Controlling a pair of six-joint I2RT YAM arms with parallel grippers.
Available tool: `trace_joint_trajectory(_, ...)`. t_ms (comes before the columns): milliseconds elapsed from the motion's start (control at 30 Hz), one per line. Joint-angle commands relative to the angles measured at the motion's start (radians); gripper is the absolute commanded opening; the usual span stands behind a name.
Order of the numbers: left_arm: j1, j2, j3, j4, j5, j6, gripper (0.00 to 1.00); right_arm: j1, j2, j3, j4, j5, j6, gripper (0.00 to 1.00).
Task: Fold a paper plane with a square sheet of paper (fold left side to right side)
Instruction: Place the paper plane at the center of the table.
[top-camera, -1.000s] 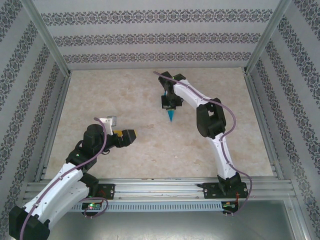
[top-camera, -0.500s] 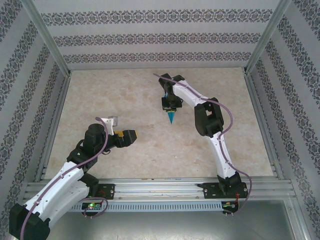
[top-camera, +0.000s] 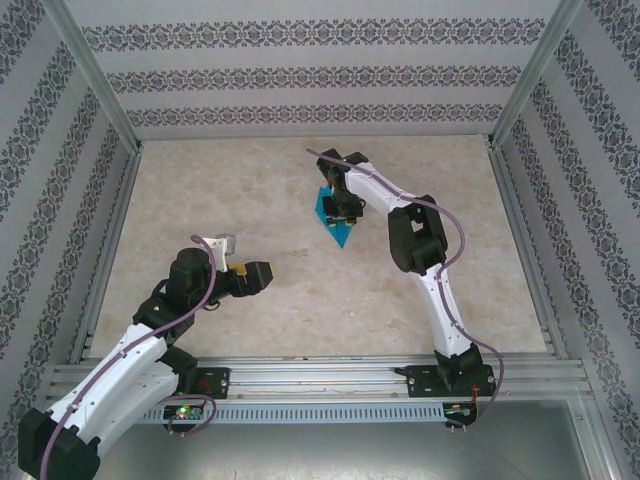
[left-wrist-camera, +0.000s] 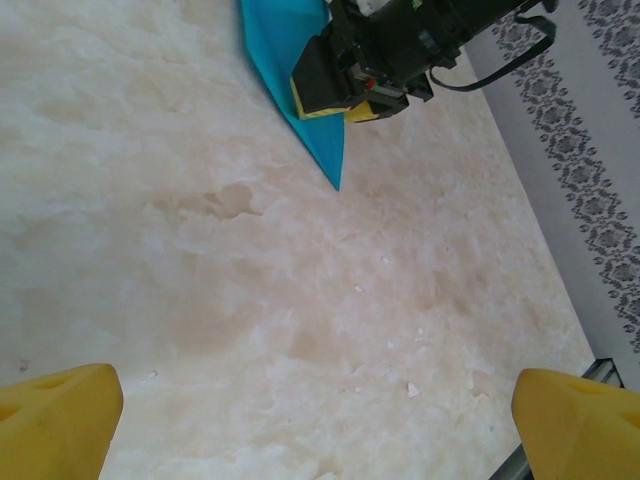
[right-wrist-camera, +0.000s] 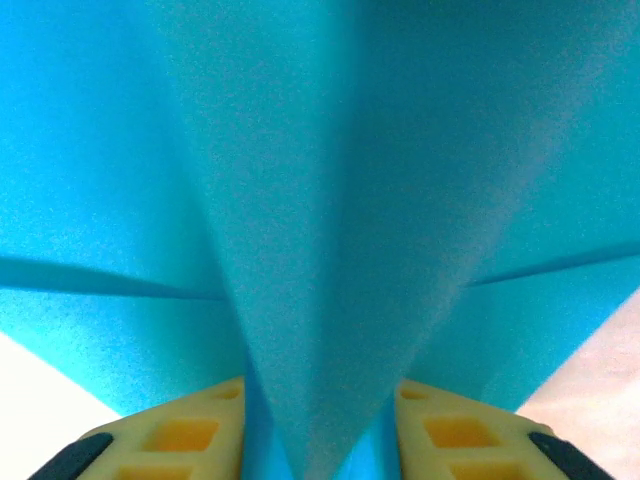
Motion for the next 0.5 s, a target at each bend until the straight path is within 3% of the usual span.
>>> trace_joint_trajectory(0,0.019,-0.025,0.050,-0.084,-0.041,0.044,1.00,-0.004,-0.030,-0.041,-0.009,0.015,0.011,0.38)
trace_joint_trajectory(467,0.019,-0.029,0.066,-0.108,-0.054,0.048,1.00,0.006,-0.125,-0.051,-0.006,0.028,0.014,0.38)
